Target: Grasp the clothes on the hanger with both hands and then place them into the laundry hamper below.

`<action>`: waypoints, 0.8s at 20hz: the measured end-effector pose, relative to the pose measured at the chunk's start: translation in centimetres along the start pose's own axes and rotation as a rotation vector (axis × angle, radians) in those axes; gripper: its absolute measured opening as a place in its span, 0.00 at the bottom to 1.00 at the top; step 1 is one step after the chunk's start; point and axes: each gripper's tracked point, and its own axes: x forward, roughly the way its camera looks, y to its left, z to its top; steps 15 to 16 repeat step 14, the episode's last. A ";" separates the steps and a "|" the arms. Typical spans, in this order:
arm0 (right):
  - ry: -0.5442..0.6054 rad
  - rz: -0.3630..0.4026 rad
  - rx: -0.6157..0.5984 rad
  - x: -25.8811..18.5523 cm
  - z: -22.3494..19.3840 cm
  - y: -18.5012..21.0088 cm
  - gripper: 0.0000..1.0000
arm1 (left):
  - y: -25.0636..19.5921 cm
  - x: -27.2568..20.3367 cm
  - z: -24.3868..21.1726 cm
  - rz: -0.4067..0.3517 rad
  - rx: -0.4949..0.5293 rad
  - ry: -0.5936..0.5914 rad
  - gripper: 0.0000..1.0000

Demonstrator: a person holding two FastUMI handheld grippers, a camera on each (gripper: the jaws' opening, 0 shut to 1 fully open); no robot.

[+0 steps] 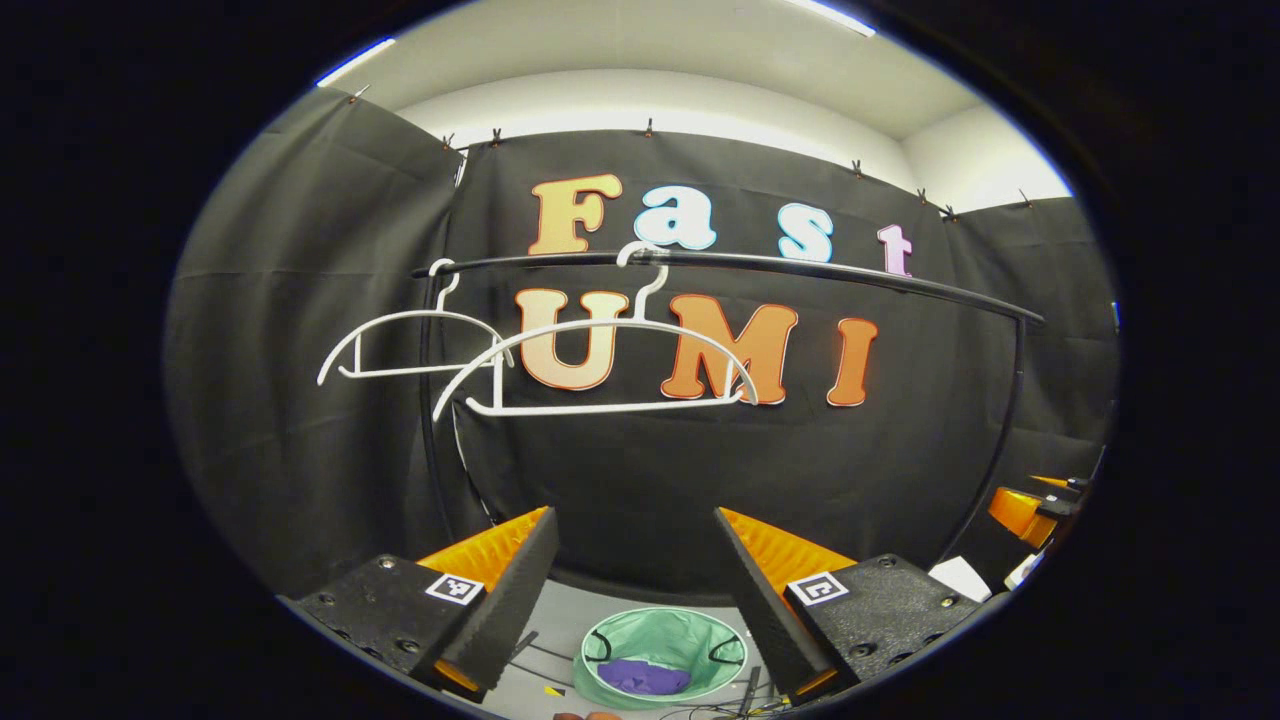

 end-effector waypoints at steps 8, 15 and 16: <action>-0.054 -0.078 0.002 1.1 0.3 2.0 0.93 | 1.4 3.8 1.0 -0.083 -0.003 -0.057 0.93; -0.093 -0.090 -0.030 1.7 1.7 3.9 0.89 | 2.6 5.0 1.2 -0.094 -0.010 -0.055 0.92; -0.093 -0.090 -0.030 1.7 1.7 3.9 0.89 | 2.6 5.0 1.2 -0.094 -0.010 -0.055 0.92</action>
